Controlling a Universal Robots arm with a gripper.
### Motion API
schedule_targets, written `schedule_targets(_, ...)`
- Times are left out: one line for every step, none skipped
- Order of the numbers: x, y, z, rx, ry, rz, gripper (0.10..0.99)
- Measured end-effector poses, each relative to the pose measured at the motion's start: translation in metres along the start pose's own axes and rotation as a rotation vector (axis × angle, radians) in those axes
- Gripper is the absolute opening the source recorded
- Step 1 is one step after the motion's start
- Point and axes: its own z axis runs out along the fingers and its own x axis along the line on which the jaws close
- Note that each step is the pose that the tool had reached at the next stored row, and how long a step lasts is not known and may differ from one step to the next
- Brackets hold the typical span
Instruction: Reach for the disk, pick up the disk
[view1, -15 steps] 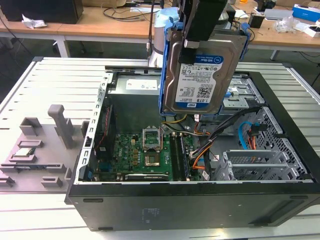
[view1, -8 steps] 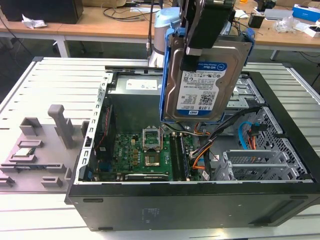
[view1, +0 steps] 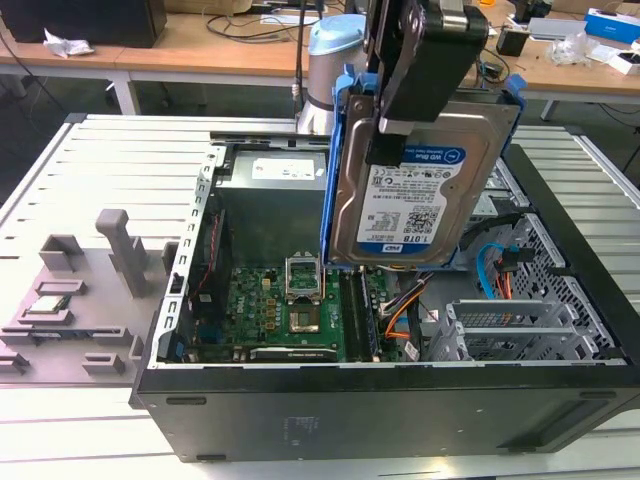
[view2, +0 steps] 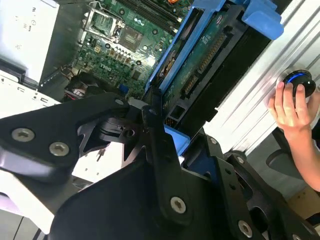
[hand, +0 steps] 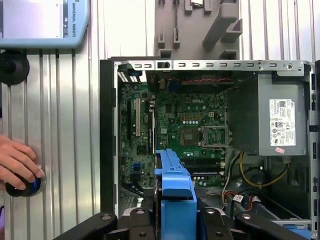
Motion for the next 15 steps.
schedule_targets(0.0017,0.0,0.0,0.0,0.0,0.0,0.369)
schedule_targets(0.004,-0.0001,0.0,0.0,0.0,0.0,0.369)
schedule_targets(0.0055,-0.0002,0.0,0.0,0.0,0.0,0.369)
schedule_targets(0.008,-0.0003,0.0001,0.0,0.0,0.0,0.369)
schedule_targets(0.0096,-0.0003,0.0001,0.0,0.0,0.0,0.369)
schedule_targets(0.0113,-0.0003,0.0001,0.0,0.0,0.0,0.369)
schedule_targets(0.0142,-0.0004,0.0001,0.0,0.0,0.0,0.369)
schedule_targets(0.0165,-0.0005,0.0002,0.0,0.0,0.0,0.369)
schedule_targets(0.0192,-0.0006,0.0002,0.0,-0.0001,0.0,0.369)
schedule_targets(0.0215,-0.0007,0.0002,0.0,0.0,0.0,0.369)
schedule_targets(0.0235,-0.0007,0.0003,0.0,0.0,0.0,0.369)
schedule_targets(0.0254,-0.0008,0.0003,0.0,0.0,0.0,0.369)
schedule_targets(0.0268,-0.0008,0.0003,0.0,0.0,0.0,0.369)
schedule_targets(0.0302,-0.001,0.0003,0.0,0.0,0.0,0.369)
schedule_targets(0.0335,-0.0011,0.0004,0.0,0.0,0.0,0.369)
